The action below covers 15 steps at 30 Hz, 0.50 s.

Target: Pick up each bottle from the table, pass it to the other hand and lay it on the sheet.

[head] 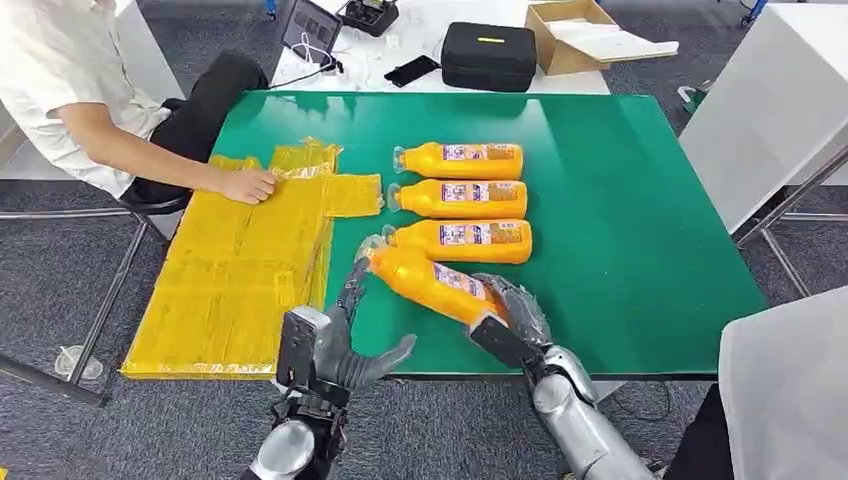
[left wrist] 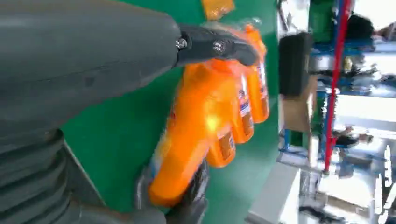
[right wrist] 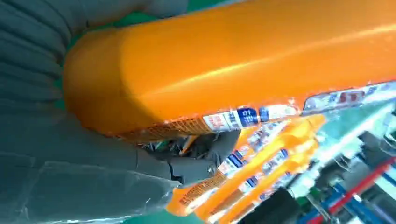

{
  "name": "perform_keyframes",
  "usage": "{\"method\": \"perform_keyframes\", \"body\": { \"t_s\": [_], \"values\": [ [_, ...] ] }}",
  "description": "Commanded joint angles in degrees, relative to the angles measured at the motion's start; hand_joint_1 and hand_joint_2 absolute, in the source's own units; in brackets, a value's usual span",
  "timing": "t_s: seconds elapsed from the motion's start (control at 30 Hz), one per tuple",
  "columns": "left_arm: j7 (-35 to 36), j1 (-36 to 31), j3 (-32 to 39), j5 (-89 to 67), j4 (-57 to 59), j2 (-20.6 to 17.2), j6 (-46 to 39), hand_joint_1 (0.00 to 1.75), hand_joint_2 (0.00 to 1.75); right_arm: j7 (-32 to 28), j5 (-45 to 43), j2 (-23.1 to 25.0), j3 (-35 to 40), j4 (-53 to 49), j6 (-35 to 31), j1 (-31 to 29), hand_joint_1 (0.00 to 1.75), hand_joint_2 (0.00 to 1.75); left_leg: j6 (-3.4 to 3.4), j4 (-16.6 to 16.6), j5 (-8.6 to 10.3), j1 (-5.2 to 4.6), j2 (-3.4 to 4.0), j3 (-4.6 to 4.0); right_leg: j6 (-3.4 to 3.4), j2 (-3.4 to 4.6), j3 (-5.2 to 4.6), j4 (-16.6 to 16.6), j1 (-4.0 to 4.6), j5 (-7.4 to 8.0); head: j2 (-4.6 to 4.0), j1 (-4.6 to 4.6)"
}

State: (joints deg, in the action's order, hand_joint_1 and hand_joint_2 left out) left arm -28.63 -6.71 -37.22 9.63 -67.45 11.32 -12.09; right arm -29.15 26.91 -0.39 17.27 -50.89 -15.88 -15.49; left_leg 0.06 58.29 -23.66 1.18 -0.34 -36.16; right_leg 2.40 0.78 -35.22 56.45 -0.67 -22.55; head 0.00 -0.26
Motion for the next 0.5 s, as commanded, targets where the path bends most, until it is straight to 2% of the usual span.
{"method": "perform_keyframes", "body": {
  "t_s": [0.03,0.1,0.13,0.2,0.43,0.5],
  "values": [
    [0.5,1.7,2.3,7.3,0.0,-1.3,1.0,0.00,1.75,-0.6,-3.3,1.9,-1.2,-12.9,-3.8,3.9,1.75,1.75,0.07,0.0,-0.04,-0.05,0.00,-0.02,-0.05,-0.04,-0.02,0.0,-0.03,-0.06,0.00,0.04],
    [0.5,1.7,2.2,7.5,-0.3,-1.5,1.0,0.00,1.75,-0.7,-3.5,1.9,-1.1,-12.5,-3.9,3.9,1.75,1.75,0.06,0.0,-0.07,-0.02,0.05,-0.08,-0.06,-0.01,-0.13,0.0,0.00,-0.05,0.00,0.00],
    [0.5,1.7,2.2,7.5,-0.3,-1.5,1.0,0.00,1.75,-0.7,-3.5,1.9,-1.1,-12.5,-3.9,3.9,1.75,1.75,0.11,0.0,-0.19,-0.05,0.12,0.15,-0.13,-0.01,0.06,0.0,0.00,-0.17,0.00,0.00],
    [0.5,1.7,2.2,7.5,-0.3,-1.5,1.0,0.00,1.75,-0.7,-3.5,1.9,-1.1,-12.5,-3.9,3.9,1.75,1.75,0.06,0.0,-0.02,-0.03,-0.12,-0.24,-0.04,-0.16,-0.22,0.0,-0.03,-0.06,0.00,0.02],
    [0.1,3.3,3.2,14.4,-3.8,-1.6,2.2,0.00,1.75,-2.8,-6.4,3.4,-2.6,-12.5,-7.9,4.4,1.75,1.75,0.07,0.0,-0.09,-0.06,-0.04,-0.15,-0.10,-0.12,-0.16,0.0,-0.04,-0.12,0.00,0.02],
    [-0.1,3.3,3.0,16.3,-5.1,-1.9,2.0,0.00,1.75,-2.6,-6.9,3.3,-2.0,-12.1,-8.1,4.2,1.75,1.75,0.06,0.0,-0.03,-0.04,-0.10,-0.35,-0.05,-0.13,-0.34,0.0,-0.04,-0.06,0.00,0.02]
  ]
}}
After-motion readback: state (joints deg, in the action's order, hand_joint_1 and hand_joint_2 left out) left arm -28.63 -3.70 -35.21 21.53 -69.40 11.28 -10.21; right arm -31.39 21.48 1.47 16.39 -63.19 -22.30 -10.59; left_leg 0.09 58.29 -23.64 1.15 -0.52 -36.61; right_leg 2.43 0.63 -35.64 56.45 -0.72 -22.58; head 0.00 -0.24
